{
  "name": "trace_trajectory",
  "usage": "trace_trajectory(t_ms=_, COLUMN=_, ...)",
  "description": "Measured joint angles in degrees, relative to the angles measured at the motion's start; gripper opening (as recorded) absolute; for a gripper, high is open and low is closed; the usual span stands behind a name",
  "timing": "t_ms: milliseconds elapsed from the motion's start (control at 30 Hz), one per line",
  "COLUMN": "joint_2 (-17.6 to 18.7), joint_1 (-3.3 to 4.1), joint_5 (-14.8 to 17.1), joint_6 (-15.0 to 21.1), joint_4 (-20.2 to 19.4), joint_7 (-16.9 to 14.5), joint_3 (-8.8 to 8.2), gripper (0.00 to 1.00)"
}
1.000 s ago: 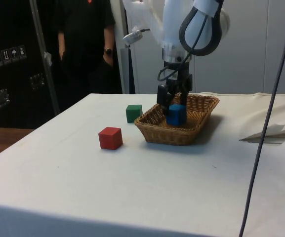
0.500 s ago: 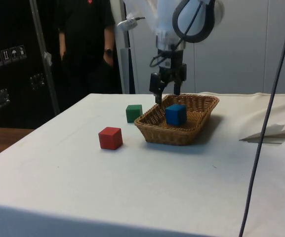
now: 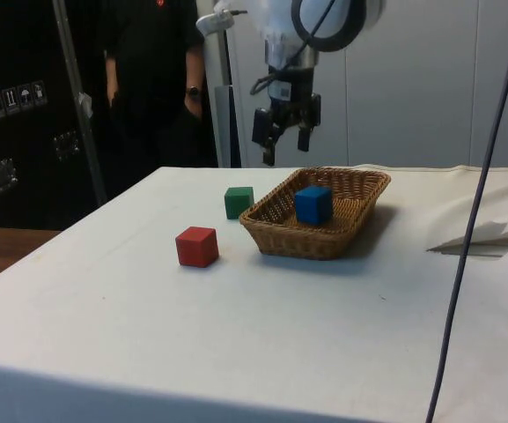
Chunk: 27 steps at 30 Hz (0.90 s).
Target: Pick up the blue cube and place it into the basket.
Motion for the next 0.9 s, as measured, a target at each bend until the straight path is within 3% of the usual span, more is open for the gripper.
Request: trace_trajectory(t_ms=900, joint_2=-1.95, joint_1=0.0, joint_5=2.52, joint_6=-11.75, joint_4=10.6, joint_7=0.0, joint_3=0.06, gripper=1.0)
